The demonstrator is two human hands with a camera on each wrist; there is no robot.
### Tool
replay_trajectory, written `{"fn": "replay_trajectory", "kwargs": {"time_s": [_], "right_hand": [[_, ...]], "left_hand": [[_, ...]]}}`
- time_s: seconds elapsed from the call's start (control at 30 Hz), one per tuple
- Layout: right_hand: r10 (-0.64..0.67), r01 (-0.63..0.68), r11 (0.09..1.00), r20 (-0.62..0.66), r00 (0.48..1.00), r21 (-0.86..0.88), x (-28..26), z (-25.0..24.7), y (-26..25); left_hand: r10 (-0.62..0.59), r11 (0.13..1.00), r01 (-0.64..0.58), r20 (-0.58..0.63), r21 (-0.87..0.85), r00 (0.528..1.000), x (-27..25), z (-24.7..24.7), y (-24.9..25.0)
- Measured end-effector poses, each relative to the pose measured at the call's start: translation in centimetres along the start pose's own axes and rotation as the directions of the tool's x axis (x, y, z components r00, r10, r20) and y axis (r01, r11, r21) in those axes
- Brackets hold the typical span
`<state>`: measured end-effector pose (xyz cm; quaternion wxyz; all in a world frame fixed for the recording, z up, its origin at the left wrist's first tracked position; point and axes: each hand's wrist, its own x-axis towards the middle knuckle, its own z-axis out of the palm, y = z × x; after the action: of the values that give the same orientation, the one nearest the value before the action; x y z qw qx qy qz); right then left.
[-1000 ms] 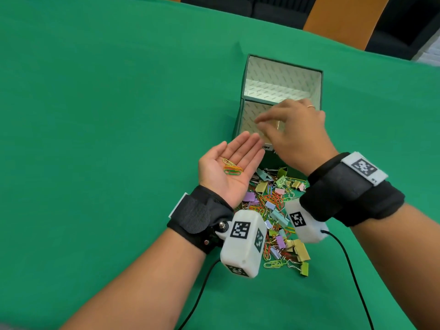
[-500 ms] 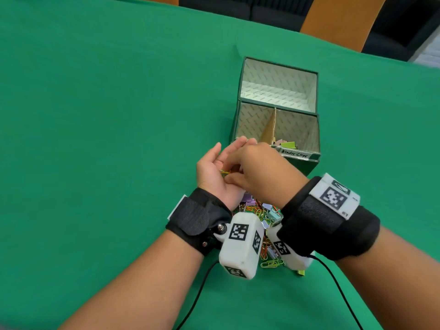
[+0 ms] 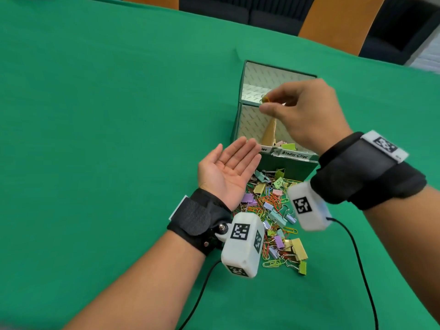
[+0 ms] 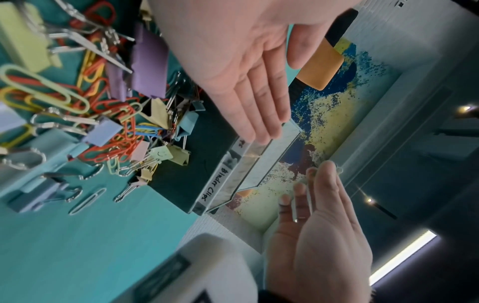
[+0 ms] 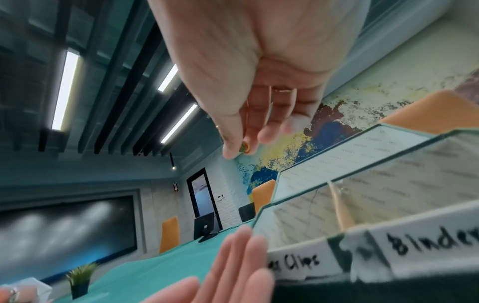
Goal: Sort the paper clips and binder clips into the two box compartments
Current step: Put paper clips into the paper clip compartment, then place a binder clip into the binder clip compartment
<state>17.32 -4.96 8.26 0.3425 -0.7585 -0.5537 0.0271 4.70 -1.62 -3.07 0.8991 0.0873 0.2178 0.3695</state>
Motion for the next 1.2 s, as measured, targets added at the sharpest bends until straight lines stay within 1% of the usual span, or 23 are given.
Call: {"fn": "replay_trajectory", "kwargs": {"time_s": [0.07, 0.1, 0.23, 0.3, 0.37, 0.4, 0.47, 0.53, 0.6, 0.67, 0.7, 0.77, 0.8, 0.83, 0.9, 0.97, 1.0, 1.07, 1.13, 1.17, 1.2], "right_hand": [[-0.023, 0.021, 0.999, -0.041, 0.999, -0.044, 1.1, -0.1, 0.3], [-0.028, 0.025, 0.997, -0.039, 0.999, -0.071, 1.5, 0.0, 0.4], [0.008, 0.0, 0.988, 0.047, 0.999, -0.154, 2.3, 1.9, 1.5], [0.059, -0.025, 0.976, 0.15, 0.987, -0.216, 2.2, 3.0, 2.2], [0.122, -0.023, 0.947, 0.294, 0.948, -0.319, 1.8, 3.7, 2.5], [0.137, -0.023, 0.943, 0.323, 0.936, -0.333, 1.7, 3.7, 2.5], [0.12, -0.032, 0.959, 0.299, 0.947, -0.281, 1.3, 2.9, 2.3], [0.085, -0.045, 0.982, 0.222, 0.971, -0.182, 0.6, 1.2, 1.8], [0.088, -0.081, 0.995, 0.134, 0.987, -0.06, -0.7, -0.7, 1.9], [0.14, -0.145, 0.986, 0.07, 0.988, 0.083, -2.9, -2.2, 2.5], [0.17, -0.177, 0.974, 0.061, 0.984, 0.138, -4.0, -2.7, 2.9], [0.235, -0.248, 0.951, 0.087, 0.968, 0.184, -6.5, -2.8, 4.0], [0.269, -0.288, 0.939, 0.12, 0.956, 0.189, -7.8, -2.5, 4.5], [0.302, -0.329, 0.925, 0.159, 0.94, 0.191, -8.9, -2.1, 5.1], [0.356, -0.397, 0.899, 0.219, 0.908, 0.184, -10.8, -0.9, 6.1], [0.399, -0.444, 0.881, 0.247, 0.883, 0.162, -11.8, 0.0, 6.9], [0.413, -0.459, 0.876, 0.257, 0.873, 0.151, -12.0, 0.2, 7.1], [0.427, -0.47, 0.873, 0.269, 0.864, 0.125, -12.0, 0.4, 7.3], [0.424, -0.463, 0.882, 0.274, 0.863, 0.094, -11.5, 0.2, 7.4], [0.42, -0.456, 0.887, 0.282, 0.863, 0.073, -11.2, 0.1, 7.3], [0.419, -0.45, 0.892, 0.295, 0.859, 0.041, -10.9, 0.1, 7.3]], "left_hand": [[0.0, 1.0, 0.0, -0.005, 0.008, 1.0, 0.0, 0.0, 0.0], [0.0, 1.0, 0.0, -0.012, 0.017, 1.0, 0.0, 0.0, 0.1], [0.0, 0.997, 0.003, -0.031, 0.082, 1.0, 0.1, 0.0, 0.0], [-0.001, 0.994, 0.006, -0.041, 0.107, 0.999, 0.1, 0.1, 0.0], [0.005, 0.992, 0.002, -0.058, 0.127, 0.998, 0.1, 0.0, 0.0], [0.006, 0.99, 0.003, -0.065, 0.141, 0.998, 0.1, 0.0, 0.0], [0.01, 0.984, 0.003, -0.072, 0.178, 0.997, 0.1, 0.0, 0.2], [0.022, 0.974, -0.005, -0.073, 0.225, 0.997, 0.0, -0.1, 0.4], [0.031, 0.963, -0.014, -0.057, 0.269, 0.998, -0.1, 0.0, 0.6], [0.047, 0.944, -0.038, -0.02, 0.327, 0.999, -0.5, 0.2, 0.8], [0.06, 0.927, -0.058, 0.007, 0.37, 0.998, -0.8, 0.5, 0.9], [0.09, 0.869, -0.112, 0.068, 0.481, 0.994, -1.5, 1.0, 0.7], [0.105, 0.818, -0.144, 0.102, 0.556, 0.989, -1.8, 1.3, 0.4], [0.114, 0.75, -0.176, 0.137, 0.637, 0.984, -2.3, 1.5, 0.2], [0.106, 0.585, -0.222, 0.198, 0.78, 0.975, -3.0, 2.1, -0.3], [0.074, 0.403, -0.246, 0.237, 0.881, 0.969, -3.4, 2.6, -0.5], [0.062, 0.28, -0.263, 0.256, 0.923, 0.965, -3.5, 2.8, -0.5], [0.046, -0.042, -0.304, 0.306, 0.952, 0.951, -3.2, 2.9, -0.2], [0.002, -0.34, -0.31, 0.33, 0.888, 0.944, -2.8, 3.0, 0.3], [-0.025, -0.463, -0.286, 0.311, 0.839, 0.95, -2.7, 3.0, 0.6], [-0.053, -0.565, -0.26, 0.28, 0.783, 0.959, -2.6, 3.0, 0.9]]}}
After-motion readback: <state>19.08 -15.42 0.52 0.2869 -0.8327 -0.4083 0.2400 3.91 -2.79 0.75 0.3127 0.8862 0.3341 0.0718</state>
